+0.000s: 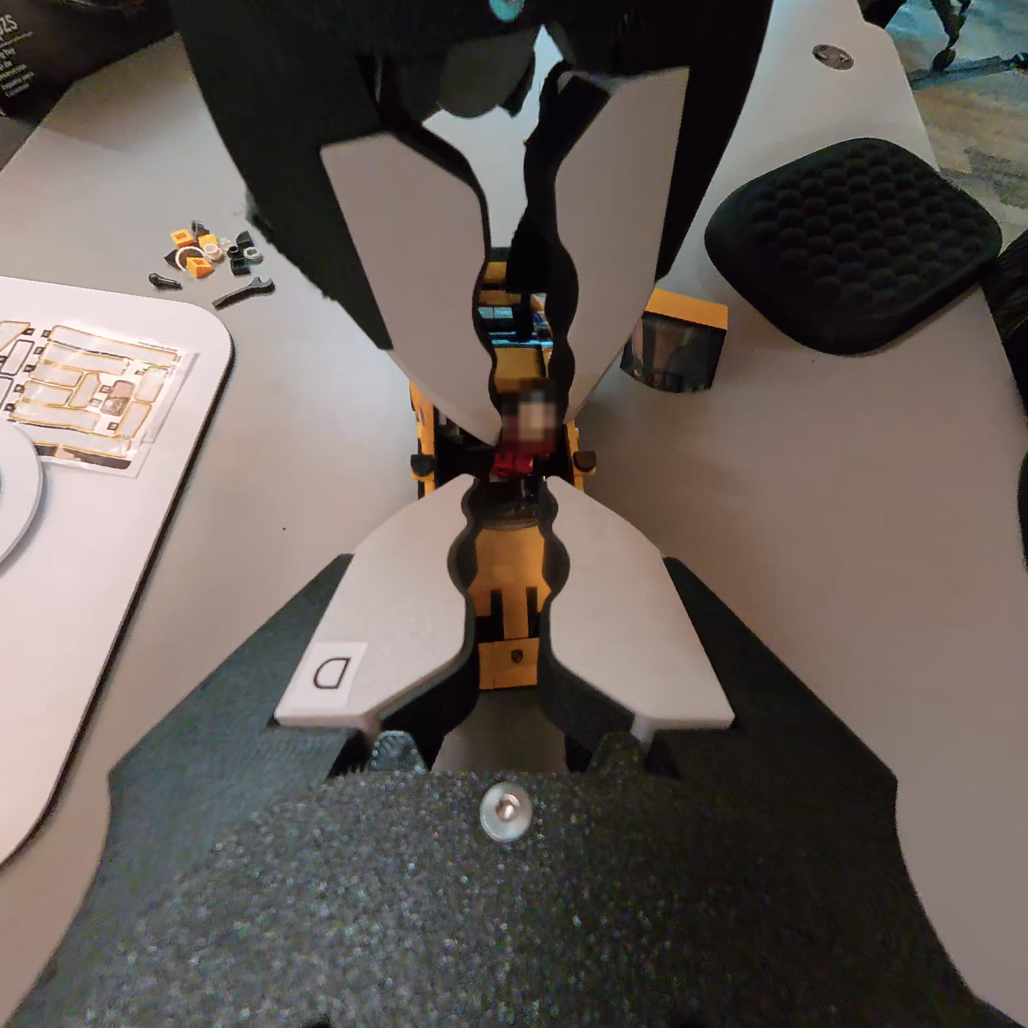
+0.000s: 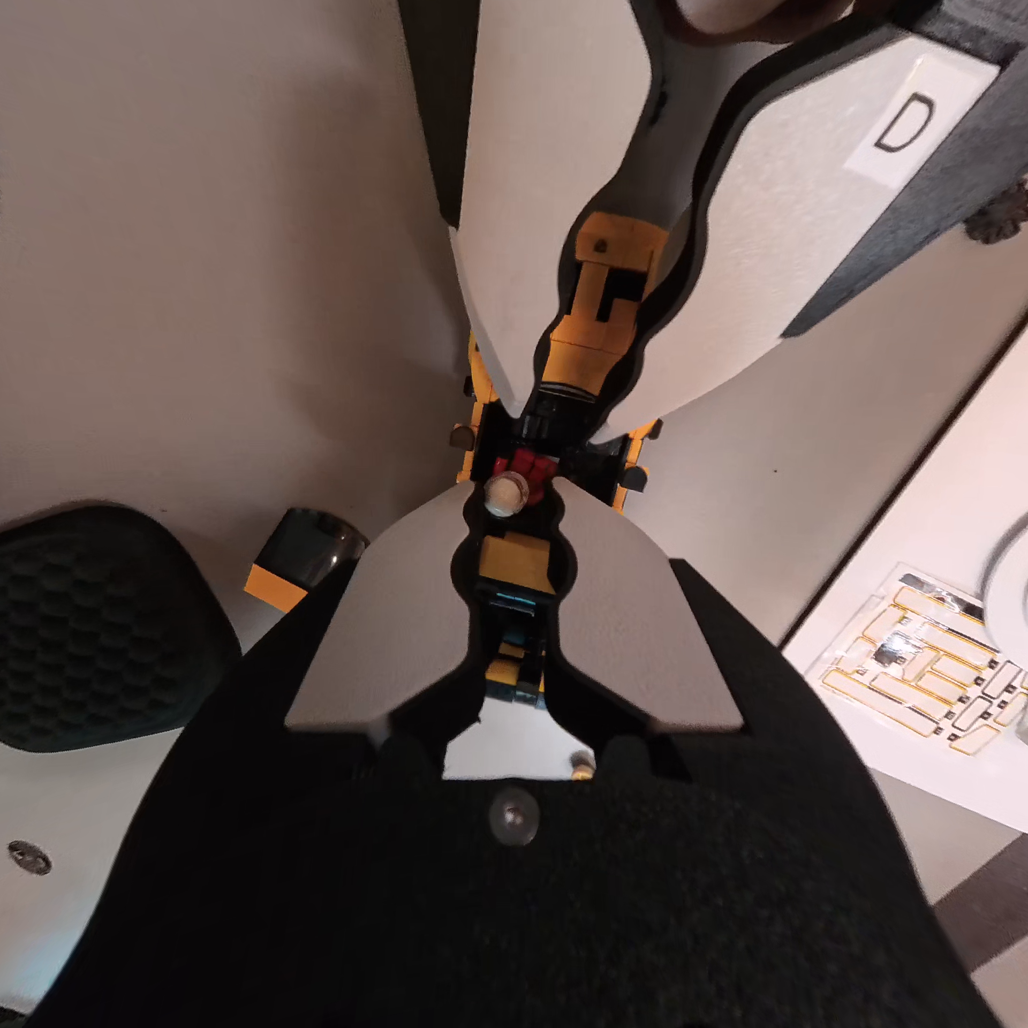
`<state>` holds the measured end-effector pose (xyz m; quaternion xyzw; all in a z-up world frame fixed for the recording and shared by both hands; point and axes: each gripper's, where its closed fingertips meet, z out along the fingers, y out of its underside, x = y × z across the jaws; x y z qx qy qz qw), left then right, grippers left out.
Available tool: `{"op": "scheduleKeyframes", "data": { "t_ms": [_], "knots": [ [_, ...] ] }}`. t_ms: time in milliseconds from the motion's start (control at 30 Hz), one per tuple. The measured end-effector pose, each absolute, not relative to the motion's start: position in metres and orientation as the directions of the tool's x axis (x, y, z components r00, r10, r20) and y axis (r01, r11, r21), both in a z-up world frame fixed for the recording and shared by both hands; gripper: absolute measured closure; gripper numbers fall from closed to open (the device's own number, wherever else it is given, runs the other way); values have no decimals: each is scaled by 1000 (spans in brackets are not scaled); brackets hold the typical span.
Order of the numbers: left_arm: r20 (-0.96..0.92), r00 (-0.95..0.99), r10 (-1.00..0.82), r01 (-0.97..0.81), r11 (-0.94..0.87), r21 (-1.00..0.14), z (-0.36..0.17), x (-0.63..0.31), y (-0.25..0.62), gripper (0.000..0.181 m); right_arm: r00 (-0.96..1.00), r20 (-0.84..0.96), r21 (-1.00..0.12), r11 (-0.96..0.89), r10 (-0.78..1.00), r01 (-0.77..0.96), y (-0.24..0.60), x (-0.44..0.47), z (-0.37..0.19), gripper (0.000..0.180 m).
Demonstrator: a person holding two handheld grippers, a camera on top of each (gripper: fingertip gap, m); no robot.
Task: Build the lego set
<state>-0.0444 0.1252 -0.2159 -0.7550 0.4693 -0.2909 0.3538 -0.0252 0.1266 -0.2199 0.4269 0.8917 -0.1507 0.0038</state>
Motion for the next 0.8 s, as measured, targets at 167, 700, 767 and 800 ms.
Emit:
{"op": "scheduleKeyframes", "data": {
  "t_ms": [167, 700, 767, 800],
  "knots": [
    [108, 390, -914, -501, -309, -808, -216, -48, 124, 163, -611, -111, -221, 580, 784, 784, 132, -24, -221, 162],
    [98, 383, -919, -514, -300, -804, -216, -54, 121, 163, -639, -118, -107, 630, 760, 769, 128, -17, -230, 166],
    [98, 380, -920, -516, -299, -803, -217, -54, 120, 163, -638, -117, -116, 627, 761, 770, 127, -19, -230, 166],
    [100, 378, -920, -517, -300, -802, -217, -54, 120, 163, -639, -114, -116, 629, 761, 769, 126, -20, -230, 166]
  ]
}}
